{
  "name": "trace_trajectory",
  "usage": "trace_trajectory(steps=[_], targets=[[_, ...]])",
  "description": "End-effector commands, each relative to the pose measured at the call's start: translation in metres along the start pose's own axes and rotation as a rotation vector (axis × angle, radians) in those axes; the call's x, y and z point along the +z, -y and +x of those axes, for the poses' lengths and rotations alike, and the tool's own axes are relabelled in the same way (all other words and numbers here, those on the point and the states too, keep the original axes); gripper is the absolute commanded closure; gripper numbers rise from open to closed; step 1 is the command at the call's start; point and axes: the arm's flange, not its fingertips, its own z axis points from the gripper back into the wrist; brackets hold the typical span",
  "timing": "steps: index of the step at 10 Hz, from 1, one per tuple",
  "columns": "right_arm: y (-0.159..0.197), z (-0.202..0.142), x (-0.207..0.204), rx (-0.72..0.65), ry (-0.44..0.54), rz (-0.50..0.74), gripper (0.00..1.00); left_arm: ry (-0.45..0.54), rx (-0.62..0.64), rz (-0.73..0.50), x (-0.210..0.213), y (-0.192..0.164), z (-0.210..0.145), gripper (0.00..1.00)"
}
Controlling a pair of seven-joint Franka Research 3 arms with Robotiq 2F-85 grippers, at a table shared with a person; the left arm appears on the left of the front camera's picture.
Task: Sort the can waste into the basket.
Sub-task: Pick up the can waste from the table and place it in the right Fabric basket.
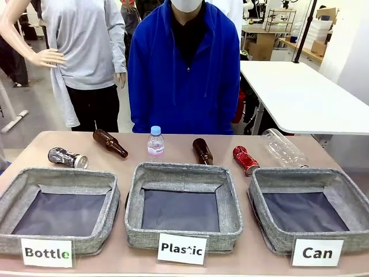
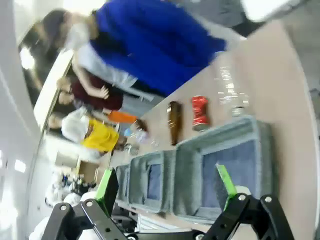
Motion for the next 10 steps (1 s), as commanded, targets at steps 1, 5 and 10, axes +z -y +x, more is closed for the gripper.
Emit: trace_trajectory(steps=[1,5,10], targets=[[0.004,-0.094,-0.058,-0.012,0.044,-0.066,0.0,0.171,0.007,-0.048,-0.03,0.009,0.003,0.0],[0.0,0.0,0.0,0.0,0.0,0.0,0.0,0.0,0.0,0.0,0.0,0.0,0.0,0.0],[-0.037,0.0,-0.04,0.105,-0.14,-0.16,0.0,0.0,0.0,0.0,0.0,0.0,0.0,0.0]])
